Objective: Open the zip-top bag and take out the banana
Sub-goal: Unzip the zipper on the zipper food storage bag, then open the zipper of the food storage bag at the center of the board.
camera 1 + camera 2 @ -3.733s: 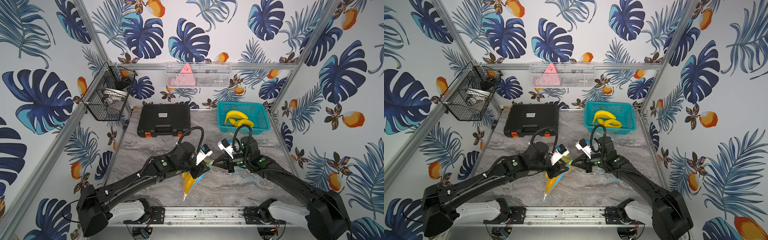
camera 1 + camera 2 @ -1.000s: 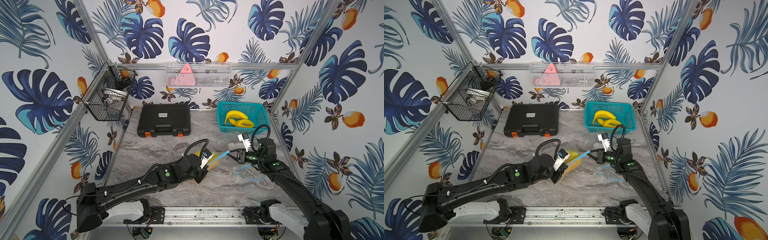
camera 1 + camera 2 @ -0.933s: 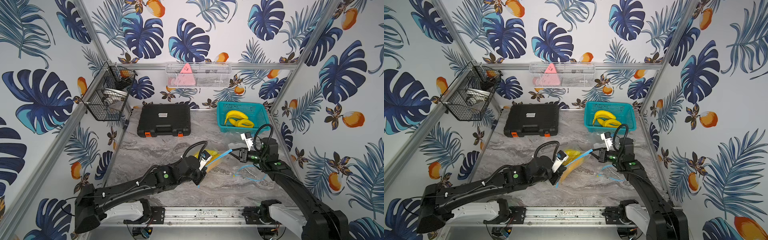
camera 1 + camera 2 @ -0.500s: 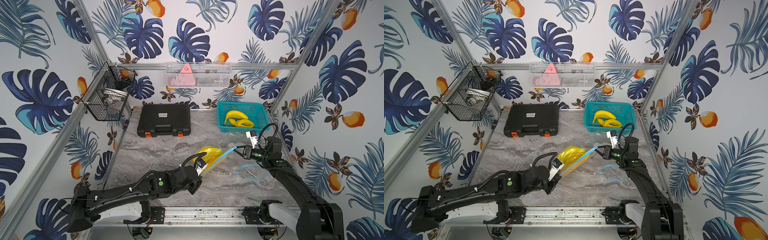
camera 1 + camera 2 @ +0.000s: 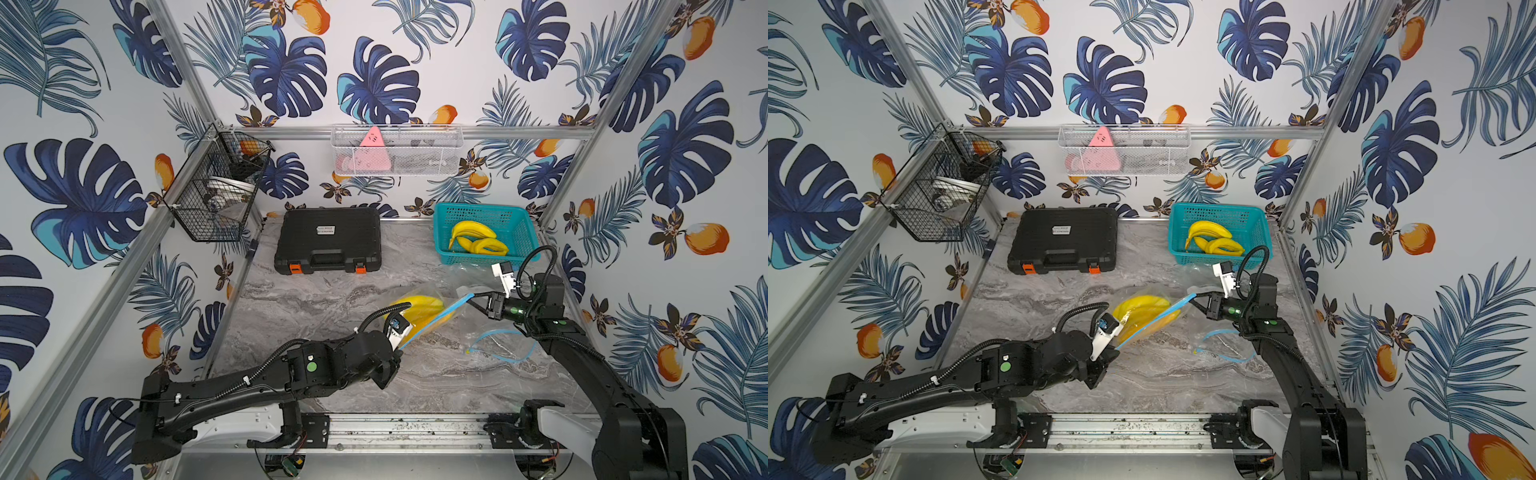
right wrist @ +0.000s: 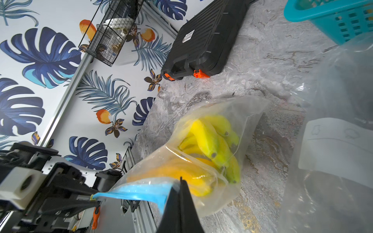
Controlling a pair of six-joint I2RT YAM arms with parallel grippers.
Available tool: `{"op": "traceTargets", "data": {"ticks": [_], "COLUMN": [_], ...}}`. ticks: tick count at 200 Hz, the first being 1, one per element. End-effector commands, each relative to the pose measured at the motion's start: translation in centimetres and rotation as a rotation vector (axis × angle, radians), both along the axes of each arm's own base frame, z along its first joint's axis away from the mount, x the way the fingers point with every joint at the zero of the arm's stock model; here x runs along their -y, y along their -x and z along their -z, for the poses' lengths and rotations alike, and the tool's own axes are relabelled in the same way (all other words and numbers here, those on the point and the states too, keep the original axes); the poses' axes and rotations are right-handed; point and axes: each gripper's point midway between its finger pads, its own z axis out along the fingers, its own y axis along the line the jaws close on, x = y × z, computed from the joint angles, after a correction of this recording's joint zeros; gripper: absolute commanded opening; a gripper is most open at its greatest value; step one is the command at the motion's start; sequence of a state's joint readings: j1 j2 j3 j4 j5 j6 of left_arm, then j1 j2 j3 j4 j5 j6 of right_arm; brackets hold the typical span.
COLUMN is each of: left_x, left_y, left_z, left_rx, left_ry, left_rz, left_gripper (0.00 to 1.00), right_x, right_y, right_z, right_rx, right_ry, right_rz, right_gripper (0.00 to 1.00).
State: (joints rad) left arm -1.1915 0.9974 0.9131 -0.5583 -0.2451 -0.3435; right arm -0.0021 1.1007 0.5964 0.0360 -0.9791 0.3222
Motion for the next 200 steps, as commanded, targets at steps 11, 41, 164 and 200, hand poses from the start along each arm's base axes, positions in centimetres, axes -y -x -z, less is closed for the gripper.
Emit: {"op": "traceTargets", "data": {"ticks": [11,41,164,200], "left_x": [3.1,5.6,9.2,10.0], "left_y": [-0.5,-1.4,-4.9,-5.1], "left_z": [-3.6,-2.2,1.6,2.4], "left_rx": [0.082,0.117,0.082,0.071], "left_ry": [0.045,-0.073,-0.007,-0.012], "left_rz": [0.098,0.179,0.228,0.244], "left_gripper": [0.42,0.46,0.45,0.44], "right_x": [-0.1,-0.8,-1.9,-1.9], "right_y": [-0.2,-0.2,0.8,0.8], "right_z": [-0.3,-0.6,-0.2,-0.1], "right_rx": [0.009,-0.002,-0.050,-0.050], "right_ry": [-0.016,-0.033,-0.020,-0.021], "right_rz": [-0.005,-0.030,-0.071,-0.072], "right_gripper": [0.00,0.00,0.00,0.00]}}
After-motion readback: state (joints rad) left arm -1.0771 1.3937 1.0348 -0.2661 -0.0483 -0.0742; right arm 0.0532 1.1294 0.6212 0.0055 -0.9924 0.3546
